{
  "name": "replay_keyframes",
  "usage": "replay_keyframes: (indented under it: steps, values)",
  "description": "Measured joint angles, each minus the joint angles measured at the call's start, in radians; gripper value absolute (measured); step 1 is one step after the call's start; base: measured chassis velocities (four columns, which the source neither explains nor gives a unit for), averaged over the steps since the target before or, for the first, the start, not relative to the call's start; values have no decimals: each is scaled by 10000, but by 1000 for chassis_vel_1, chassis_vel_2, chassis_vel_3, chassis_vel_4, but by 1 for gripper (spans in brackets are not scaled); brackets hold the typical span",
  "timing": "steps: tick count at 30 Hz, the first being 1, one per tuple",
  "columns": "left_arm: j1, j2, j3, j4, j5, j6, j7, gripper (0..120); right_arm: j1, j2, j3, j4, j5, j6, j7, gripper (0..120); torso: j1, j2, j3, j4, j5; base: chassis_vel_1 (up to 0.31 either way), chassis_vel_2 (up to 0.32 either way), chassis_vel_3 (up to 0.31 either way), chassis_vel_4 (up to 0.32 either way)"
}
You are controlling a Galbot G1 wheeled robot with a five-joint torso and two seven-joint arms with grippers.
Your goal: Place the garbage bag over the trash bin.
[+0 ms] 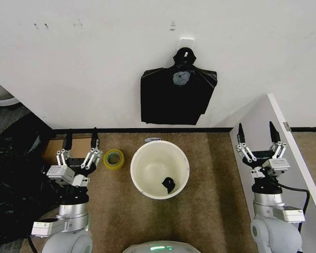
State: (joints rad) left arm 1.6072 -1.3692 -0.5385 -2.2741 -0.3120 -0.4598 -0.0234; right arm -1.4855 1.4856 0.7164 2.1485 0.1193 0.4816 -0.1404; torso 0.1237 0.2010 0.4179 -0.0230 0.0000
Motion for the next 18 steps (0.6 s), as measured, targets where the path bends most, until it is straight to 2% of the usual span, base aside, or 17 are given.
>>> replay_keyframes:
  steps: [3,18]
  values:
    - [-16,-8,7,55,45,3,-5,100,22,0,-8,-45,-43,-1,2,100,0,0,0,0,0,0,0,0,0]
    - [-53,-39,131,29,388,251,-283,100,55,11,-55,-94,-133,-13,-18,100,0,0,0,0,0,0,0,0,0]
